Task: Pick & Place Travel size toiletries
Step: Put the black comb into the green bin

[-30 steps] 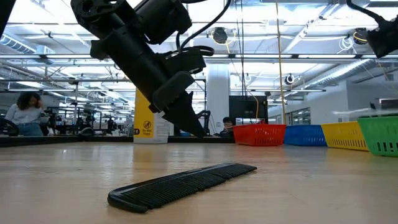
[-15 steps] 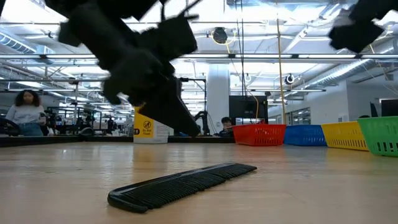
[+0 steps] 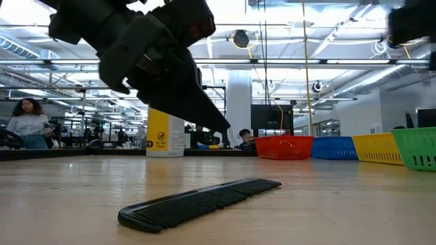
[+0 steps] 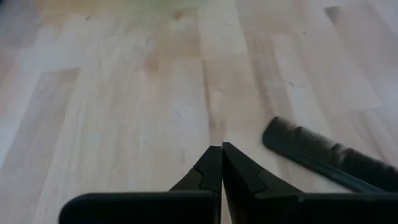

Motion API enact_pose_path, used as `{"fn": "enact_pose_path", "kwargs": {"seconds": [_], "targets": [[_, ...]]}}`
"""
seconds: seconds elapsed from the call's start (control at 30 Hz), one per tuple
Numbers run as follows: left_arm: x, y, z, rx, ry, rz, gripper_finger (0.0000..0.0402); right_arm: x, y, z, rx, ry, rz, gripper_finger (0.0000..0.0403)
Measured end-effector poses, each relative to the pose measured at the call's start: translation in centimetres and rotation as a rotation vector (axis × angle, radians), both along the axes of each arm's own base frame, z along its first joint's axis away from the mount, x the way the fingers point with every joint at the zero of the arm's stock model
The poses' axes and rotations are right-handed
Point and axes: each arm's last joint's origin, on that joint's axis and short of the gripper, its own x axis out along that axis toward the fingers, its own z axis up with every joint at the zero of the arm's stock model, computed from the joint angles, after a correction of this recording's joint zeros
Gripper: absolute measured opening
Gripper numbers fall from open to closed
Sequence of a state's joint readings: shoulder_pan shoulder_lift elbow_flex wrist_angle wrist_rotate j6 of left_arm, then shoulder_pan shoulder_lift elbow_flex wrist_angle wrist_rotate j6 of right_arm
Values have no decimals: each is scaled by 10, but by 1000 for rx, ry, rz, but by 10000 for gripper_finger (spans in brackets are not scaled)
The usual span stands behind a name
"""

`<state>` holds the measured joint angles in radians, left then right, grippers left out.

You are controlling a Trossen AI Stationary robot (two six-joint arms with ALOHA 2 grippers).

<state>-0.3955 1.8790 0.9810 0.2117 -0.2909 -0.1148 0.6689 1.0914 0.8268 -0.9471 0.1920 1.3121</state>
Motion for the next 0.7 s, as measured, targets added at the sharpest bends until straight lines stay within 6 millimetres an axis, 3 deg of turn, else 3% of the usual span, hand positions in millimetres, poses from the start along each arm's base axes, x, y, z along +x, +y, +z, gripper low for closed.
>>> {"fn": "enact_pose_path", "kwargs": {"seconds": [0.2, 0.47, 0.6, 0.7], "targets": [[2, 6, 0, -14, 1, 28, 20, -37, -2, 12, 156, 151, -139, 39], [10, 5, 11, -56, -132, 19, 21, -45, 4, 10, 147, 204, -141, 7], [16, 8, 18, -76, -204, -5, 21, -44, 4, 8, 119, 219, -111, 14], [16, 9, 19, -81, -216, -5, 21, -46, 2, 7, 103, 233, -118, 46]]}}
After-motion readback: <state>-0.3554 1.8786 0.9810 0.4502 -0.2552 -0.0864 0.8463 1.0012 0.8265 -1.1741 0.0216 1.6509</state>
